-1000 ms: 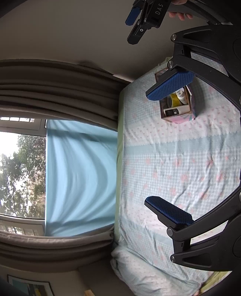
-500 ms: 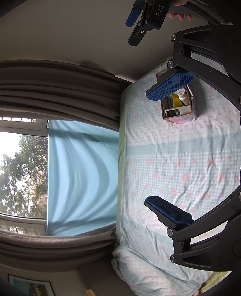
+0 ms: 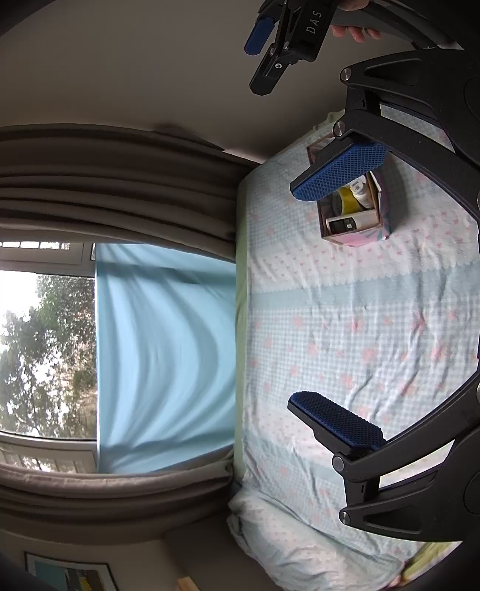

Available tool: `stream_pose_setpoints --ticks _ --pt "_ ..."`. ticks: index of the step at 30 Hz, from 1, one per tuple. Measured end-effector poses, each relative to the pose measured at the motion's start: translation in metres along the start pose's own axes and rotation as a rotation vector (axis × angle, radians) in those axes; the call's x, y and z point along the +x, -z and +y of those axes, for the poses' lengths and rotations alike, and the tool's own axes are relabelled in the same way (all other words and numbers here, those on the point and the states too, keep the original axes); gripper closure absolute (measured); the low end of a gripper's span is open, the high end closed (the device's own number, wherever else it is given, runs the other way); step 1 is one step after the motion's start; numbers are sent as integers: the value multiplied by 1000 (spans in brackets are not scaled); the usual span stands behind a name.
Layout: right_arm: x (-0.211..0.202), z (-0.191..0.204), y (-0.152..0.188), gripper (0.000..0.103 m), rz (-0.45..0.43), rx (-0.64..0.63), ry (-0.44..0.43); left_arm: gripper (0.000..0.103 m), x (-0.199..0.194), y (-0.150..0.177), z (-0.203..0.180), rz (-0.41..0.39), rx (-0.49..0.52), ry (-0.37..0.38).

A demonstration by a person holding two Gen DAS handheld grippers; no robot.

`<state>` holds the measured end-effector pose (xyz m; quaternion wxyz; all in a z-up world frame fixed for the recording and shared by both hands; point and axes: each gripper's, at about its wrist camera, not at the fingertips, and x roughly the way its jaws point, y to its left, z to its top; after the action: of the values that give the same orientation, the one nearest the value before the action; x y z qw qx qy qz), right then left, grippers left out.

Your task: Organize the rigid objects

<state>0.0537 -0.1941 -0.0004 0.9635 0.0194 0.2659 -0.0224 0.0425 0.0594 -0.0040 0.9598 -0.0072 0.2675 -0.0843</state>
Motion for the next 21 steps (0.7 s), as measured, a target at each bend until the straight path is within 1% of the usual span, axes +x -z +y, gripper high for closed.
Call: stream_pose_setpoints --ticks 15,21 --pt "-6 -1 1 2 -8 1 6 0 -6 3 -8 -11 12 -4" --pt "-10 -2 1 2 -11 9 11 0 -8 5 -17 -21 49 -63"
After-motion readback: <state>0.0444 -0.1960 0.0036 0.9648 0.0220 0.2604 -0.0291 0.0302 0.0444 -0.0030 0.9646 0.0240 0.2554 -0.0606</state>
